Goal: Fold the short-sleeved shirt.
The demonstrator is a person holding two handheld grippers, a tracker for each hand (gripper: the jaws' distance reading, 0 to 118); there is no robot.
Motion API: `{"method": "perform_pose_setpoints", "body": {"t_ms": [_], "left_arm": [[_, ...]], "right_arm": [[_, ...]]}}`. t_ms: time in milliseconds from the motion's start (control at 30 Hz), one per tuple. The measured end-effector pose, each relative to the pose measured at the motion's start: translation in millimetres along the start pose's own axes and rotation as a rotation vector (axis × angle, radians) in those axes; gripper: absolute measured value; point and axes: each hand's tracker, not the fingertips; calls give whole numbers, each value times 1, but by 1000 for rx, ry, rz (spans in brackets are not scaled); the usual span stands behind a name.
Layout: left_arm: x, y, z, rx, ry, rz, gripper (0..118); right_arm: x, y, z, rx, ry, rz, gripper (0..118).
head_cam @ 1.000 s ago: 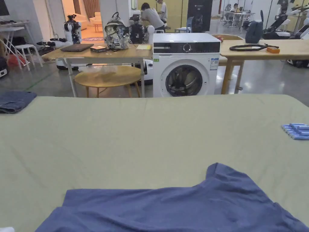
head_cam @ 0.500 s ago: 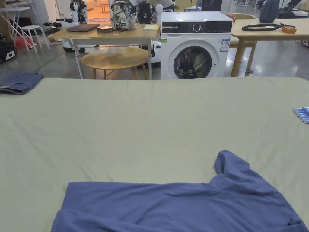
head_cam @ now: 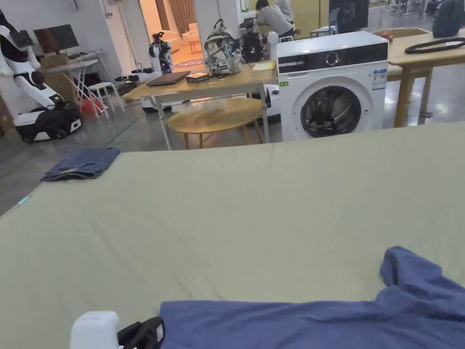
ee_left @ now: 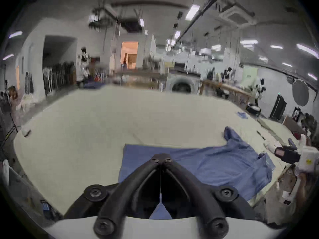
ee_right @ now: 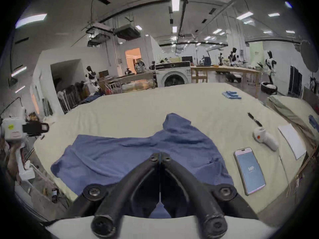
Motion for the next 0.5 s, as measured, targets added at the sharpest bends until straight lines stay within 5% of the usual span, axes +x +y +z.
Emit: {"method": "perform_pose_setpoints", "body": {"t_ms": [100,300,400,433,500], "left_arm": [[-37,14,-65,-76,31,49,54],[-67,23,-192,-317,124,114,52],[-73,12,-230,-394,81,102,39],[-66,10,-232,-381,154,-5,33],[-54,12,-228,-367,160,-79,2]], "right_arm": [[9,-4,3,-19,-9,-27,0],[36,-21,13,-69,-48,-96,0],[43,-20,19,-99,-92,-110,0],[47,-19,20,-111,-114,-110,0],[56,-16,15,-121,-129,-108,0]]}}
